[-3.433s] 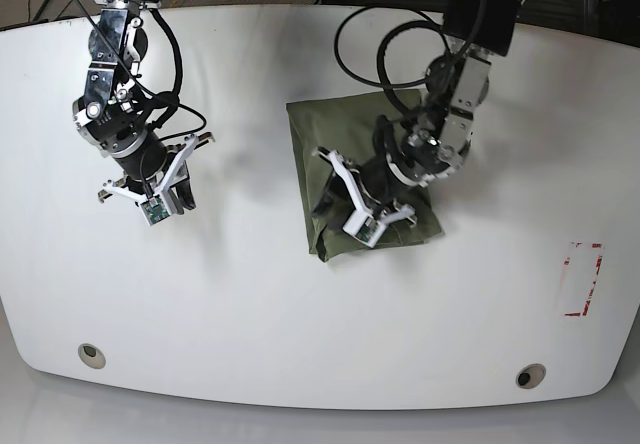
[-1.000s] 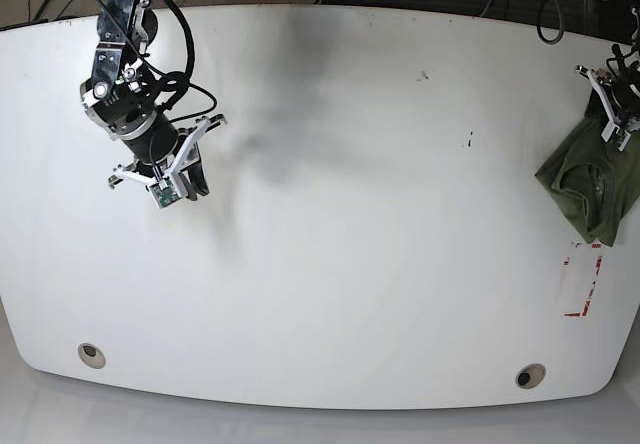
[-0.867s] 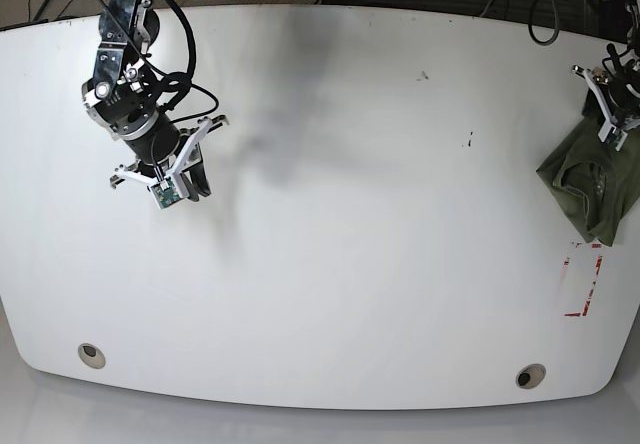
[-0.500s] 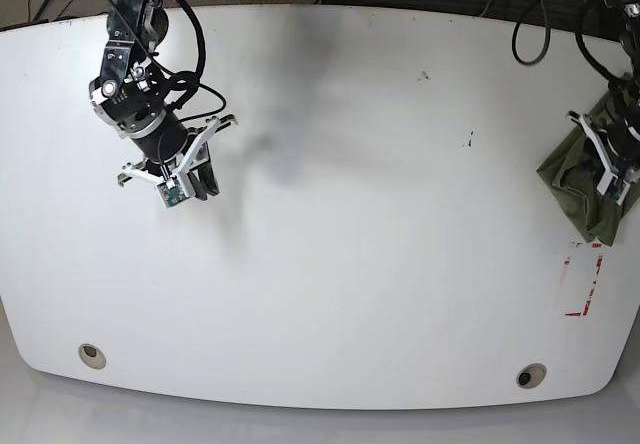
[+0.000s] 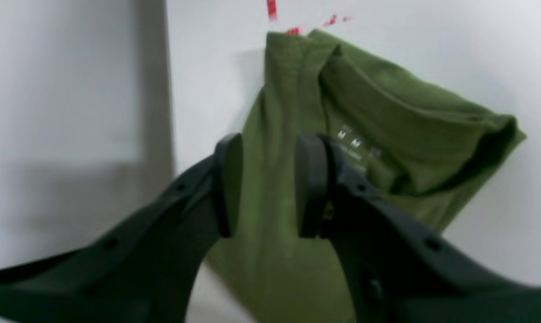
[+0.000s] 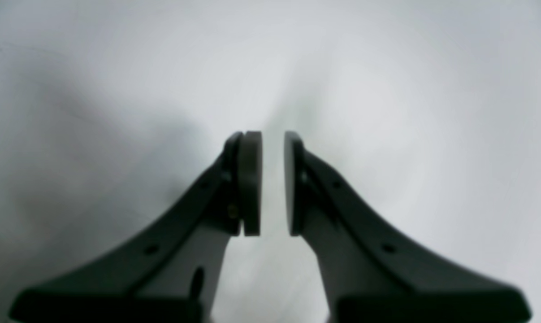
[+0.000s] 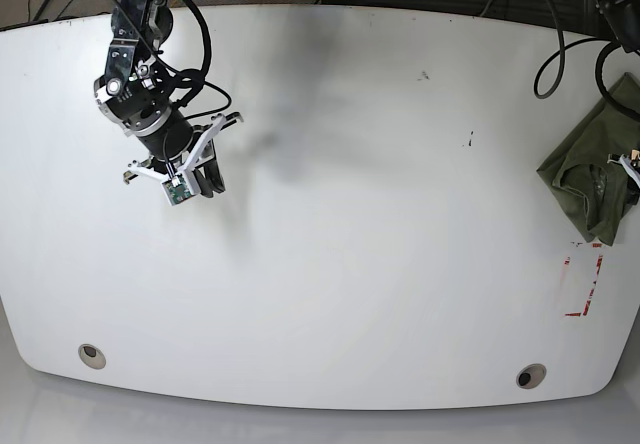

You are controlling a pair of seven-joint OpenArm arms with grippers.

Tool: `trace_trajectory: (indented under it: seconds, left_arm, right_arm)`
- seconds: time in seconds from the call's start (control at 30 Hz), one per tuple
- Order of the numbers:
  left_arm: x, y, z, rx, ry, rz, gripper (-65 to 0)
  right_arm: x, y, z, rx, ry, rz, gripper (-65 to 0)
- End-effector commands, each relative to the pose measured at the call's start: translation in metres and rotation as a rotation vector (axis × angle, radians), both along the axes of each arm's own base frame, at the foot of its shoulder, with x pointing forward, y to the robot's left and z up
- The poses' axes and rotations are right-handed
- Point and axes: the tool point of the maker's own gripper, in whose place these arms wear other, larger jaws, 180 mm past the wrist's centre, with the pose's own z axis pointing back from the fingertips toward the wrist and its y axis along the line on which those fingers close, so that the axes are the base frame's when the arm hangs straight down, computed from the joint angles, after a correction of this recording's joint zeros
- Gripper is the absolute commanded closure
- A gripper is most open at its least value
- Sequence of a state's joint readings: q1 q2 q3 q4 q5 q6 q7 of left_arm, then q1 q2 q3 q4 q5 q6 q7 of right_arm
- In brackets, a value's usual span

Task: Layout the t-shirt on the table in an organized manner, then fold the t-shirt properly
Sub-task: 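Push the bundle off the table edge with the left gripper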

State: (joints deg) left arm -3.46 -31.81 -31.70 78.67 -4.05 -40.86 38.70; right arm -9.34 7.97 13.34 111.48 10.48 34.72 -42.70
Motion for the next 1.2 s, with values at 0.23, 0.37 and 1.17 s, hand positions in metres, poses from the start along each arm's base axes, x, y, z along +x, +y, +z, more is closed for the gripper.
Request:
trace_trajectory:
  seconds: [0.23,0.37,1.17]
  left_arm:
    - [-0.022,0.048,-0.029,-0.031,0.01,0.134,-17.8]
    - [-0.033,0.056,-0.05,-0.091,0.017,0.192,-17.8]
    - [-0.136,0.092,-0.124,-0.253,0.042,0.532,-17.8]
  right_arm:
    - [0.004,0.004,0.013,0.014,-0.048,0.01,-8.1]
    - [0.004,0.004,0.013,0.014,-0.048,0.011,-8.1]
    - [-0.003,0.009,0.009,-0.004,-0.038,0.073,-8.1]
